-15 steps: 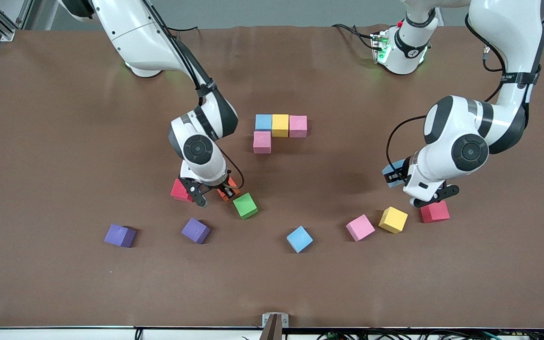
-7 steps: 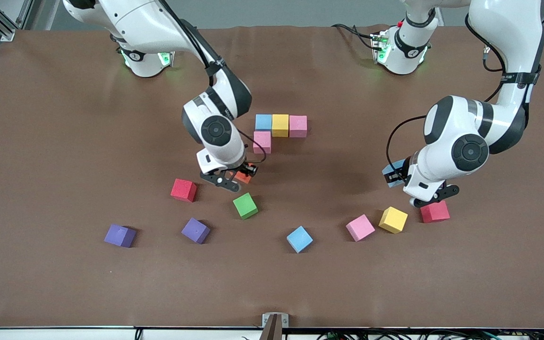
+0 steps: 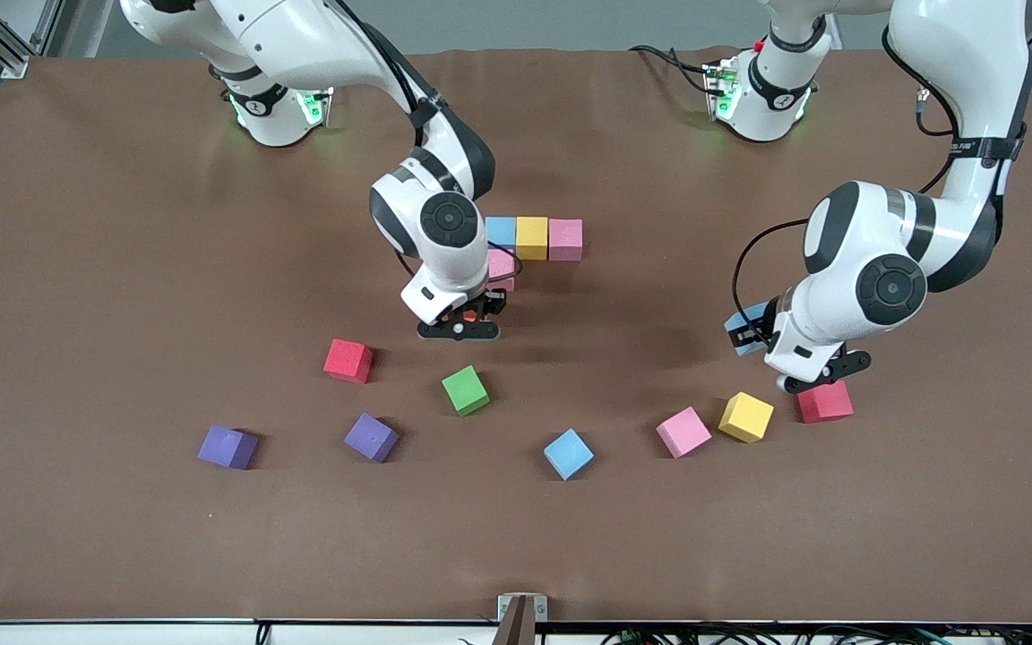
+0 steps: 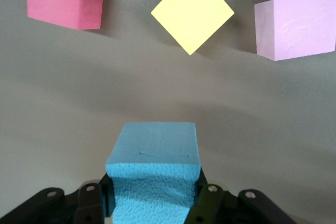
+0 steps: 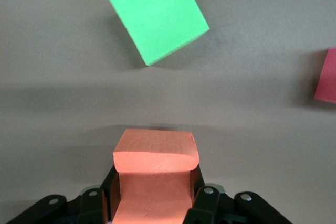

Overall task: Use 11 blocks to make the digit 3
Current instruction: 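Carry the orange cube to the figure with the right gripper, then lower the orange cube below pink while the left gripper carries blue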

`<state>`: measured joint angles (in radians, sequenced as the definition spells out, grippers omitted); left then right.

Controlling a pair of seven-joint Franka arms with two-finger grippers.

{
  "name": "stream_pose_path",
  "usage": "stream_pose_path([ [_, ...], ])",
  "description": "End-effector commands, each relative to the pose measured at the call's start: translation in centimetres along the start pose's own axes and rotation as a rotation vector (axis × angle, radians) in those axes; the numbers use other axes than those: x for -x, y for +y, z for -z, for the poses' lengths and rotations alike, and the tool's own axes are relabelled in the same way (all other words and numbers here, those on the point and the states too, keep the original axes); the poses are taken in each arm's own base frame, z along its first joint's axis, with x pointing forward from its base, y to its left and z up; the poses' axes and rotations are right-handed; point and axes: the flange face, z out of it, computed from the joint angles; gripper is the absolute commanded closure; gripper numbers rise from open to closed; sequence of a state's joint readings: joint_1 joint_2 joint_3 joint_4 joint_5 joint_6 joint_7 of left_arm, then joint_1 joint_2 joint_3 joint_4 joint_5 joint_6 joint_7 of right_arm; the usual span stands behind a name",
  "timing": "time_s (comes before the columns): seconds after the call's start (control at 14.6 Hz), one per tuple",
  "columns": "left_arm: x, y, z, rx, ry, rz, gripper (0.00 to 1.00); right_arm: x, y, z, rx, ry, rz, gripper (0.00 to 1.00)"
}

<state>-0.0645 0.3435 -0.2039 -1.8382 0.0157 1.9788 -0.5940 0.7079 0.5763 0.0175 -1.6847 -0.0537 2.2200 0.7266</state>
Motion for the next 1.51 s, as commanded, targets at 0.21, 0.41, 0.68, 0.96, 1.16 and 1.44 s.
stream_pose_path([
  [0.21,0.5,-0.5,1.2,-0.028,-0.036,0.02,0.81,1.0,-2.2,-1.0,-0.033,0.058,0.077,1.0],
  [0.41,0.3,-0.1,2.8,-0.031,-0.04,0.028,0.81,1.5,-2.8,-2.0,-0.037,0.042,0.076,1.0],
  [0.68,2.2,2.8,2.5,-0.042,-0.039,0.12,0.82,2.1,-3.4,-2.6,-0.052,0.018,0.073,1.0],
  [0.96,4.1,5.4,1.7,-0.054,-0.044,0.217,0.82,2.9,-4.1,-2.5,-0.068,0.004,0.075,1.0],
  [1.16,4.5,6.0,0.8,-0.038,-0.076,0.276,0.82,3.3,-4.3,-2.7,-0.067,-0.003,0.073,1.0],
  [1.44,4.6,6.3,0.6,-0.036,-0.084,0.275,0.81,3.5,-4.3,-2.9,-0.061,-0.007,0.064,1.0],
])
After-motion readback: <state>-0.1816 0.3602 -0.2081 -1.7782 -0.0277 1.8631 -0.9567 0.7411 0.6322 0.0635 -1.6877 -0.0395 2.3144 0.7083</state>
